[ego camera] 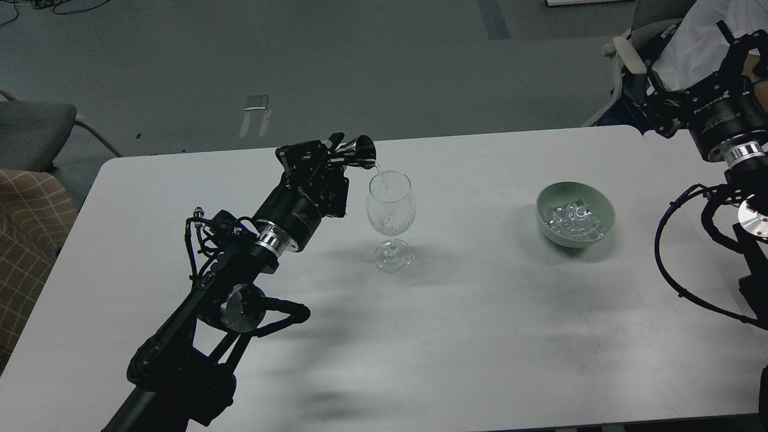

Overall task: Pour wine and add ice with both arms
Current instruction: 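Tilt the jigger over the wine glass rim with the left gripper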

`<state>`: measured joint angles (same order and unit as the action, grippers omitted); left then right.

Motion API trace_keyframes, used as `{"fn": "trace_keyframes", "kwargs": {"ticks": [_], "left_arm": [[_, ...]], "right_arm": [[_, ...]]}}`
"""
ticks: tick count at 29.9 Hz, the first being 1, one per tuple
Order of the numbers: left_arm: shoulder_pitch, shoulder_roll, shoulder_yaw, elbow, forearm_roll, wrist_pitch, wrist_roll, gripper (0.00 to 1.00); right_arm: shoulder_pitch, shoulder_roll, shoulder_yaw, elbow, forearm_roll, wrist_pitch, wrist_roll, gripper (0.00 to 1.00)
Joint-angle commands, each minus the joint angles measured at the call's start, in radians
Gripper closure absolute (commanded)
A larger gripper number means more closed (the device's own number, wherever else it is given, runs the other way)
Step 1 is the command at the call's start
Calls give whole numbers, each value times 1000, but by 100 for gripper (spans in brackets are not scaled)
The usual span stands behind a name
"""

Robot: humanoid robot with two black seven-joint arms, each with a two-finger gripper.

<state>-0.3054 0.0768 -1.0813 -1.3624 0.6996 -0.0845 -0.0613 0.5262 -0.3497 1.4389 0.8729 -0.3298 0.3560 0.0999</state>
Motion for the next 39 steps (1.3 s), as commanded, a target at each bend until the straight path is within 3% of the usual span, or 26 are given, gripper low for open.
{"fn": "trace_keyframes", "kwargs": {"ticks": [1,39], "left_arm": [[-14,9,4,8,9,0,1,100],[-46,80,27,3,178,-28,-6,100]], "right_arm": [[0,0,2,0,1,0,0,0],[-3,0,5,-3,1,0,0,0]]}}
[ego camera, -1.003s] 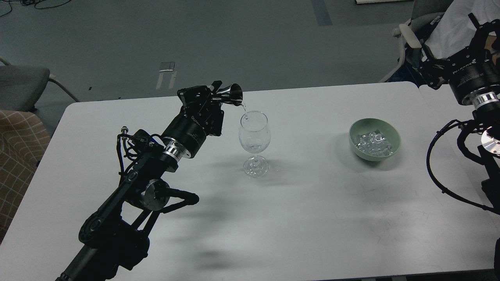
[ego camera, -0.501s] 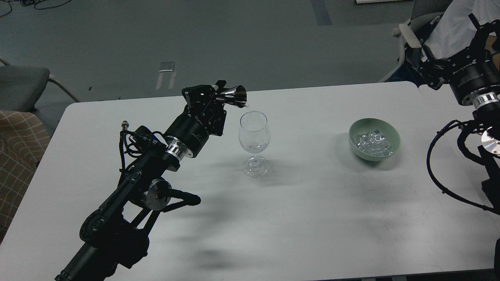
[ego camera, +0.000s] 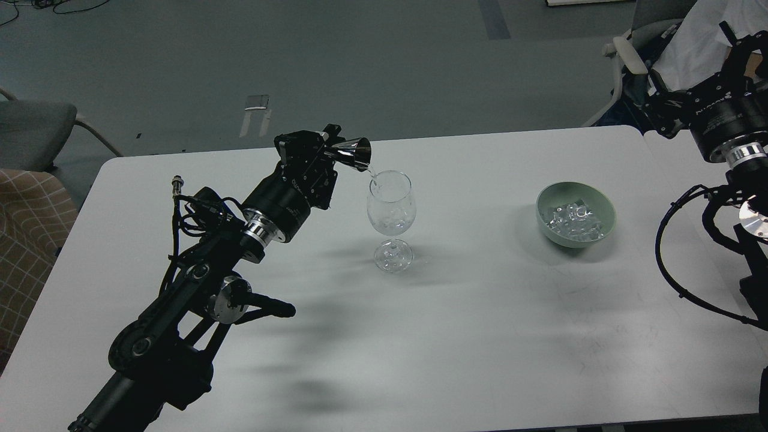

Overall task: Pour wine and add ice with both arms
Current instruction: 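Tilt the jigger over the wine glass rim with the left gripper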

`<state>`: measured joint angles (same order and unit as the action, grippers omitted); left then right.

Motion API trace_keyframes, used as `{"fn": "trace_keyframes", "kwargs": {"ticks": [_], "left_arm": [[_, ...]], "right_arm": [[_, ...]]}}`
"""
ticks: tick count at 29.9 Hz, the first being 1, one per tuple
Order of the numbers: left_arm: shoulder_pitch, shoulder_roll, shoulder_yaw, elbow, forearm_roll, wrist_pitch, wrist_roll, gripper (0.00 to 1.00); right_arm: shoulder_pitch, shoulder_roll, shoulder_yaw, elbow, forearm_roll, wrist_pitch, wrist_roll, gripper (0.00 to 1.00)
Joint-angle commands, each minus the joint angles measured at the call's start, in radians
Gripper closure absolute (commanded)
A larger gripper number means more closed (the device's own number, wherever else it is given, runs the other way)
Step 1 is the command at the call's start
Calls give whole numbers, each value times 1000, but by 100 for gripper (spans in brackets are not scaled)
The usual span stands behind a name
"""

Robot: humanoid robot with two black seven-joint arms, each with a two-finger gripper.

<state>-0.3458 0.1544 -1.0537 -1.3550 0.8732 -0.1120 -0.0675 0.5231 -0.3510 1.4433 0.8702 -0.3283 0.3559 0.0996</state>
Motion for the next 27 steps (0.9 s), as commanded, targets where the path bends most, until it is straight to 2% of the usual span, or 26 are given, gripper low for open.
{"fn": "trace_keyframes", "kwargs": {"ticks": [1,7,27], "left_arm": [[-13,2,3,-7,12,0,0,100],[-50,7,66,-6,30,0,0,100],[-62,11,72,1,99,-5,-17,100]], "right_arm": [[0,1,0,-2,0,0,0,0],[0,1,2,-2,0,0,0,0],[-2,-5,2,-4,5,5,0,0]]}}
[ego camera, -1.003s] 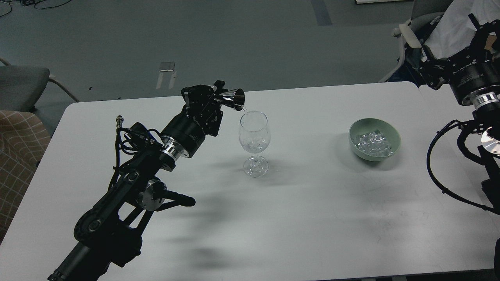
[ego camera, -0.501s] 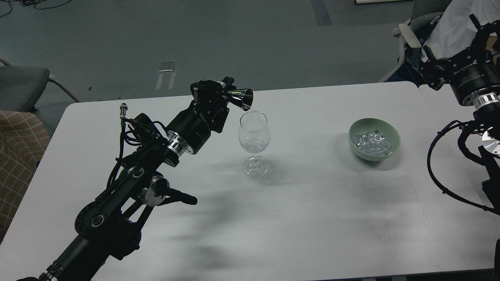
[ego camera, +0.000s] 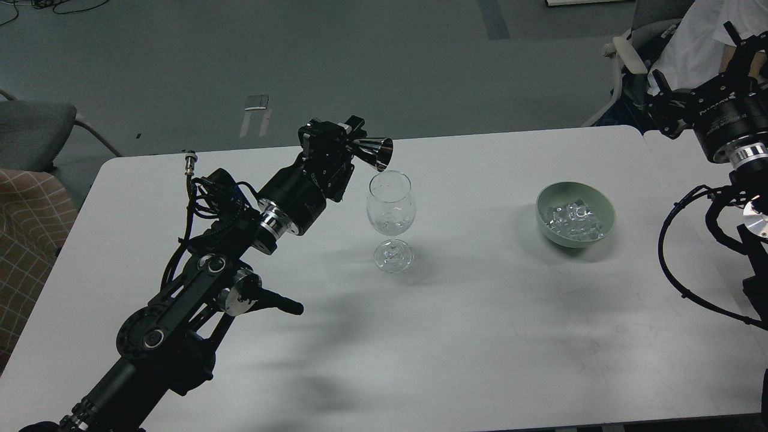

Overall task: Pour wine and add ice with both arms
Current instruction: 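Tilt the jigger over the wine glass rim with the left gripper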

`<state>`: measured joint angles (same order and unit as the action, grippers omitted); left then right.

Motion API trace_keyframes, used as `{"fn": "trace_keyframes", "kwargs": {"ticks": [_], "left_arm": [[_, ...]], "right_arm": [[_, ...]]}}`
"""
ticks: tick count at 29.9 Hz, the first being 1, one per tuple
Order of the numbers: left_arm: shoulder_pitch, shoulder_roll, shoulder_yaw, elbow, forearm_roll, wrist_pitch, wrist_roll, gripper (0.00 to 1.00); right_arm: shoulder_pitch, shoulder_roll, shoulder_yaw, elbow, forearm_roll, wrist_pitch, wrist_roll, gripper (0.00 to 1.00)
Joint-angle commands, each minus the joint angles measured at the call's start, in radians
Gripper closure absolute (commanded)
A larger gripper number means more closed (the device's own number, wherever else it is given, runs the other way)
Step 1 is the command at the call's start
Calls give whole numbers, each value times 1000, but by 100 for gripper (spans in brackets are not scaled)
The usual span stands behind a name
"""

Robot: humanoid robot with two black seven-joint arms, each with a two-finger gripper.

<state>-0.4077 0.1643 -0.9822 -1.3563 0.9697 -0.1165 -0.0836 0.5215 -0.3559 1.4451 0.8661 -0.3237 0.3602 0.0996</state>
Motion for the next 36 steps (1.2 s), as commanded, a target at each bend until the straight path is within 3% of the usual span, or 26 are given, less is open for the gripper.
{"fn": "trace_keyframes", "kwargs": {"ticks": [1,36], "left_arm": [[0,1,0,2,4,0,-1,100],[-42,55,56,-1,102,0,-15,100]], "right_arm": [[0,0,0,1,2,0,0,0],[-3,-6,7,-1,3,2,0,0]]}}
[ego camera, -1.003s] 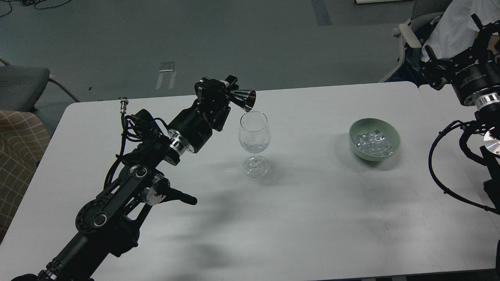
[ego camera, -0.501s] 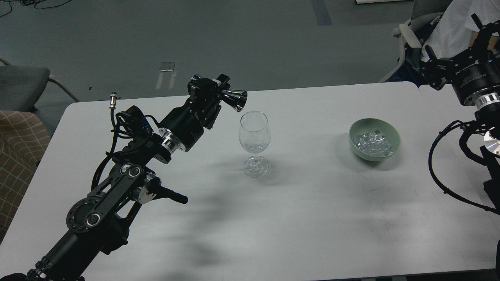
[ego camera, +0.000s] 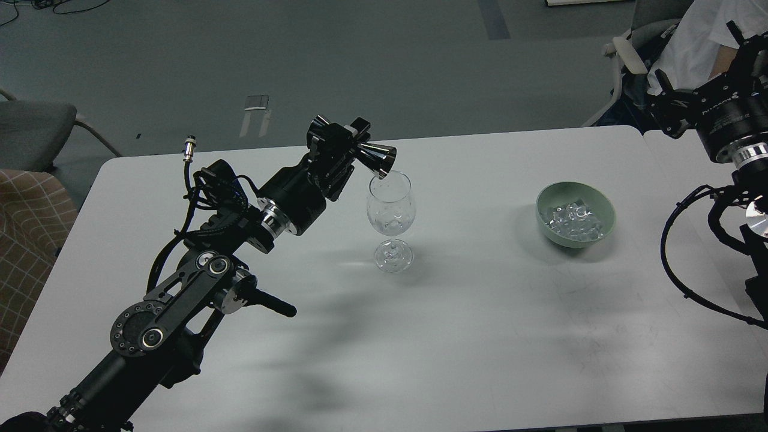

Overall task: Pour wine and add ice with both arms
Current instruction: 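Tilt the jigger over the wine glass rim with the left gripper, then carry the jigger back to its spot with the left gripper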

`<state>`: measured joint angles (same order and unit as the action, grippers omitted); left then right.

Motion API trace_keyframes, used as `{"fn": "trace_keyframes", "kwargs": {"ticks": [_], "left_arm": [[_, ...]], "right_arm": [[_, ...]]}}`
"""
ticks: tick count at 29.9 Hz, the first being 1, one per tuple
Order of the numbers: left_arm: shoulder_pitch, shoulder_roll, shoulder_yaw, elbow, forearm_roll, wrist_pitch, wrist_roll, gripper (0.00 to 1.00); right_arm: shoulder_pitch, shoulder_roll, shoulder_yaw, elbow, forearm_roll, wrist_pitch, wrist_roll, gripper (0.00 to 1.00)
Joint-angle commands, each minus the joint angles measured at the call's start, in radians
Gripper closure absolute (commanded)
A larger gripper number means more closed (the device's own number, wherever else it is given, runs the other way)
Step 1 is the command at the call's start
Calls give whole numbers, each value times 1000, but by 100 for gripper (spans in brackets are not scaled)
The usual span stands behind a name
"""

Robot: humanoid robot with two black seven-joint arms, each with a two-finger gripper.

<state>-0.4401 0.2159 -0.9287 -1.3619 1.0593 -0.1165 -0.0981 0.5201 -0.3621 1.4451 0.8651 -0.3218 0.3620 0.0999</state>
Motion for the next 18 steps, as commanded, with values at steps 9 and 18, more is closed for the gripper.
{"fn": "trace_keyframes", "kwargs": {"ticks": [9,18], "left_arm": [[-8,7,2,7,56,0,0,100],[-14,7,2,7,51,0,0,100]], "right_arm": [[-9,0,12,0,1,3,0,0],[-11,0,12,0,3,2,0,0]]}}
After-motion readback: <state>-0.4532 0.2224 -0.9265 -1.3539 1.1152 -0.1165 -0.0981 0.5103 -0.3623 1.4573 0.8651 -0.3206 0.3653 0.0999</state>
